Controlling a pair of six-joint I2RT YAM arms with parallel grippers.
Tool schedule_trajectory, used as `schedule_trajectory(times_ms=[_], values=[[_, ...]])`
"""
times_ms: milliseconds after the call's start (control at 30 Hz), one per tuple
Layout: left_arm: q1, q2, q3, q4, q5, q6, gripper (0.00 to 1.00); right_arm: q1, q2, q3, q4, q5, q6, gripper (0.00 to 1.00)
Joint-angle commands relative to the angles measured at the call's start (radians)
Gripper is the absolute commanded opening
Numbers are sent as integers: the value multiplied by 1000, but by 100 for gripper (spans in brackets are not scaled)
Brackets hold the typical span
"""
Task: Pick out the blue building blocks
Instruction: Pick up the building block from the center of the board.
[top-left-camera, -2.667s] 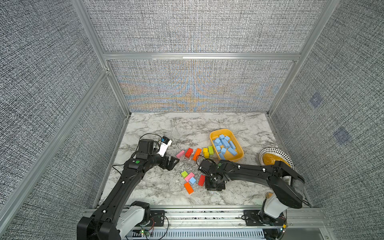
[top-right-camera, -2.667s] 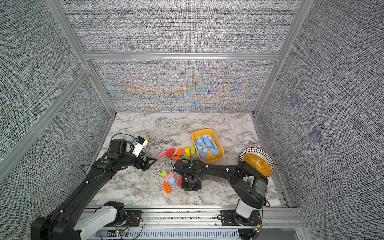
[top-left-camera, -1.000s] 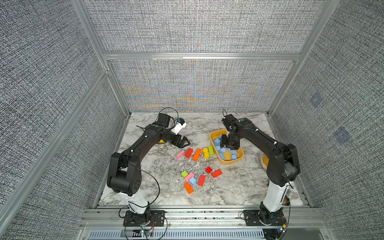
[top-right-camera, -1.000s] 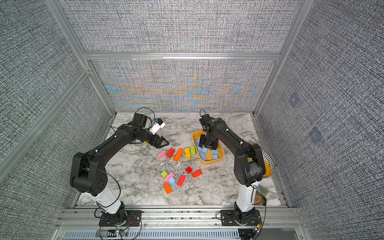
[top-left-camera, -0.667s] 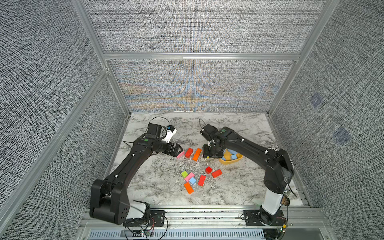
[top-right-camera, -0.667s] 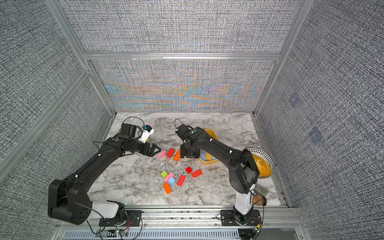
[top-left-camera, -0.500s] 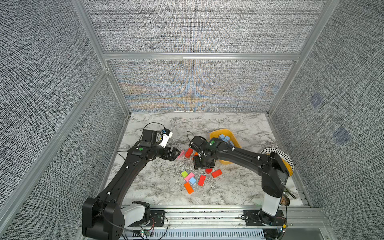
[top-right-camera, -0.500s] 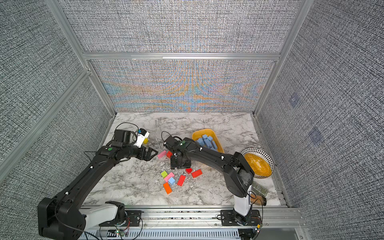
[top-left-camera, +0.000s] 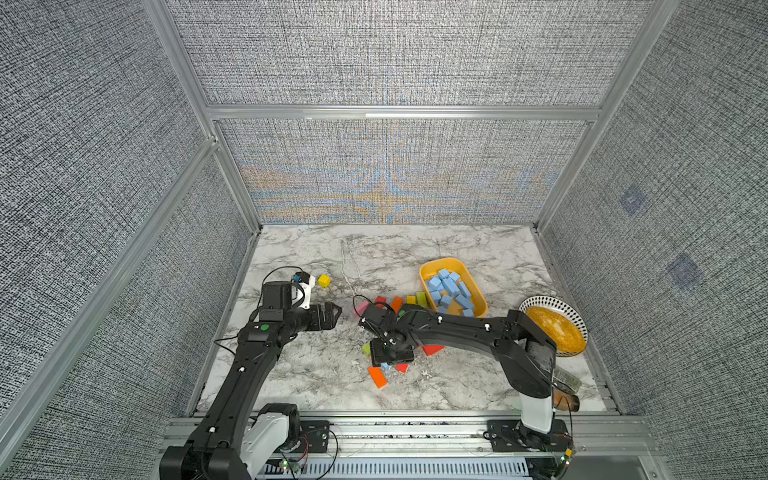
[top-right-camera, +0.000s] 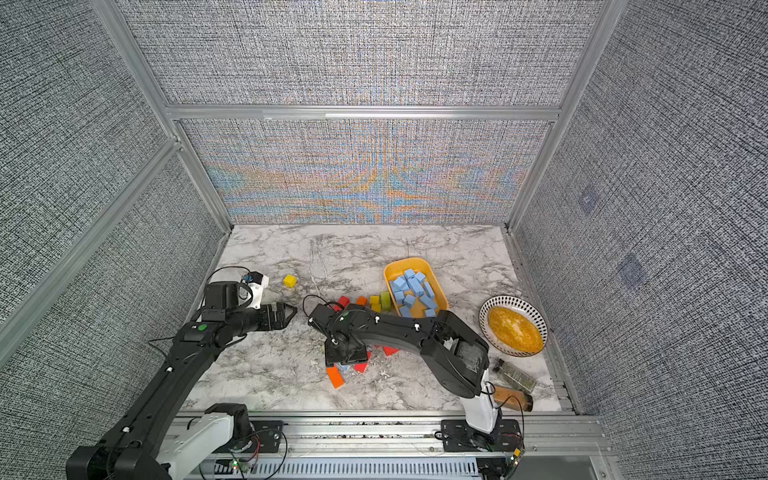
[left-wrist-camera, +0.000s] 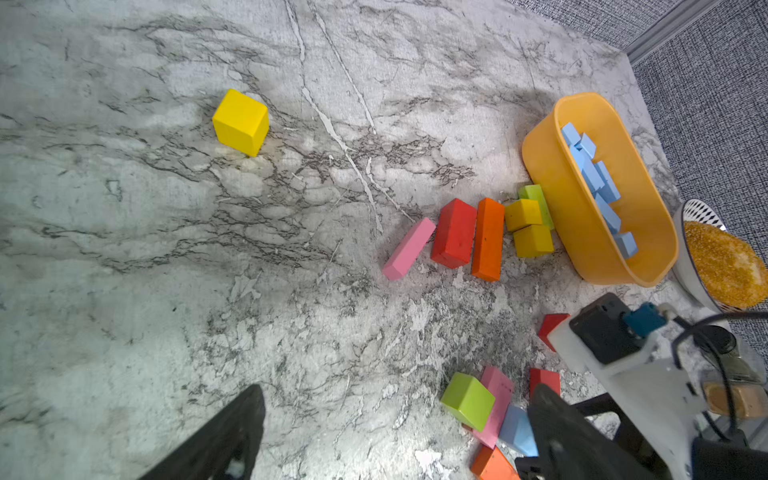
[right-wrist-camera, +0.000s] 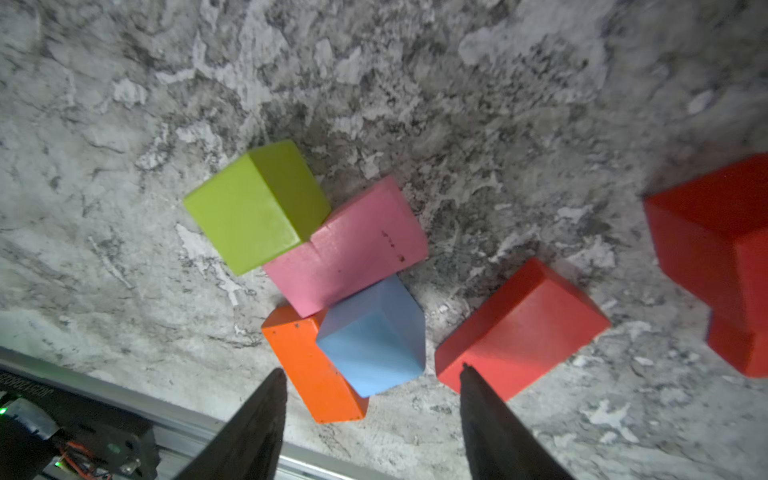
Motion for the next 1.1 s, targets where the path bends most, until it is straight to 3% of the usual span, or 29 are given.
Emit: schedule_trajectory(times_ms=[0,367,500,633,1033,1067], values=[[13,-1,-1,38,14,-18,100,1,9,-1,30,-14,12,67],[22,-7,-12,50,45,-12,100,1,22,-19,49,-22,15,57],[22,-4,-18,59,48,-14,100,4,3,-24,59,-34,23,58],[23,0,-20,62,50,-14,100,-5,-2,-11,-3,13,5,65],[27,1,-6,54,22,43,100,-15,32,6,-5,34,-310,65],[27,0,-6,54,22,46,100,-18,35,4,-2,28,-324,61]])
